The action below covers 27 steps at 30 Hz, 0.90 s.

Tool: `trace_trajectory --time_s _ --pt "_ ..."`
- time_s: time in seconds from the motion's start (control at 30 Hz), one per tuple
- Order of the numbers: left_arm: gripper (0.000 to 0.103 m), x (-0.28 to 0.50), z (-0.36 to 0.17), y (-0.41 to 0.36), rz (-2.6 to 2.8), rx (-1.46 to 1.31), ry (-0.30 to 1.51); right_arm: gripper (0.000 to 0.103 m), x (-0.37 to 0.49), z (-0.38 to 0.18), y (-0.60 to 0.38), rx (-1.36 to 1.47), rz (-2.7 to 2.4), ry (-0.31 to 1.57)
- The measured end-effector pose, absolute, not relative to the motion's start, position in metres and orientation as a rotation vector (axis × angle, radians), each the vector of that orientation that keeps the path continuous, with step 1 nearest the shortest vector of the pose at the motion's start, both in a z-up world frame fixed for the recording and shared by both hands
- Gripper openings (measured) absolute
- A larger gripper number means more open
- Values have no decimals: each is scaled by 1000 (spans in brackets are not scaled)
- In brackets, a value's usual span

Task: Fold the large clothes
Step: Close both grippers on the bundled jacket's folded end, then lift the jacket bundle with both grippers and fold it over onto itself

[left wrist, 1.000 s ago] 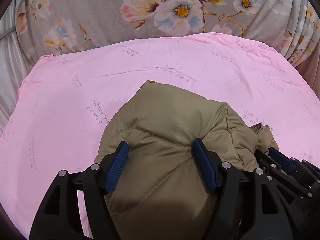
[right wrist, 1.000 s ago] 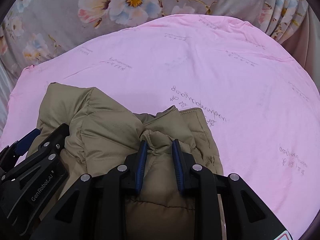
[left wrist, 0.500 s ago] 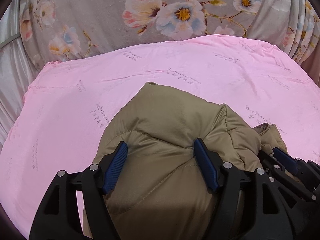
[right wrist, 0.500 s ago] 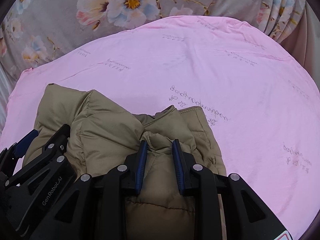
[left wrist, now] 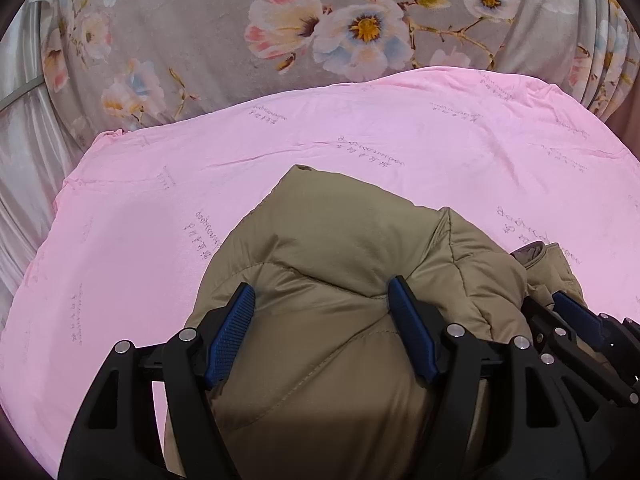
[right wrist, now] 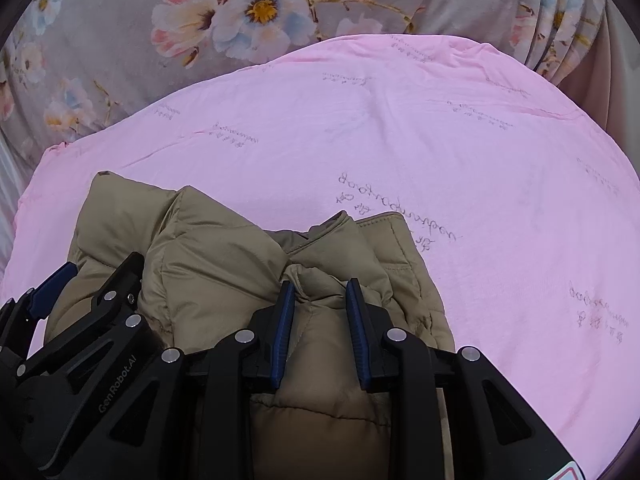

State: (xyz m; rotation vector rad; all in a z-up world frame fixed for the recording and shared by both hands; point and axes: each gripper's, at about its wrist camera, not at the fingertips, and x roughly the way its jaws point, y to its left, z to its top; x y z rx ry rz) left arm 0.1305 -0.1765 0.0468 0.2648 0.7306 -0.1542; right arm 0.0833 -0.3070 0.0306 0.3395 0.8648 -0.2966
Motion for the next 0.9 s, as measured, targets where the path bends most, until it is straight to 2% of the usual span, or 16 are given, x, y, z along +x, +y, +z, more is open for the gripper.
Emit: trace_trajectory --time_s 0.07,0.17,0.2,0.23,0.27,0.33,0.37,0.53,0.7,0.9 --pt "71 131 47 -176 -149 263 731 26 81 32 -309 352 -288 850" --pt "83 130 52 -167 -151 215 747 32 73 35 -316 400 -242 817" --pt "91 130 54 -160 -152 185 767 35 69 37 -318 419 -231 809" --pt "93 130 57 -153 -162 153 790 37 63 42 -321 440 -213 807" --pt "93 128 61 -142 -200 101 824 43 55 47 -324 461 -193 802" --pt "95 122 69 -123 -247 32 871 62 36 57 -327 497 -181 786" --pt "95 118 72 -113 -271 4 894 75 26 61 -329 508 -185 784" --pt "96 108 77 -69 -397 -140 1006 80 -16 53 -355 637 -87 860" --pt "96 104 54 -40 -492 -209 1104 82 -37 18 -376 856 43 928" --pt "96 91 29 -33 -608 -353 1169 86 -45 -9 -374 1022 120 927"
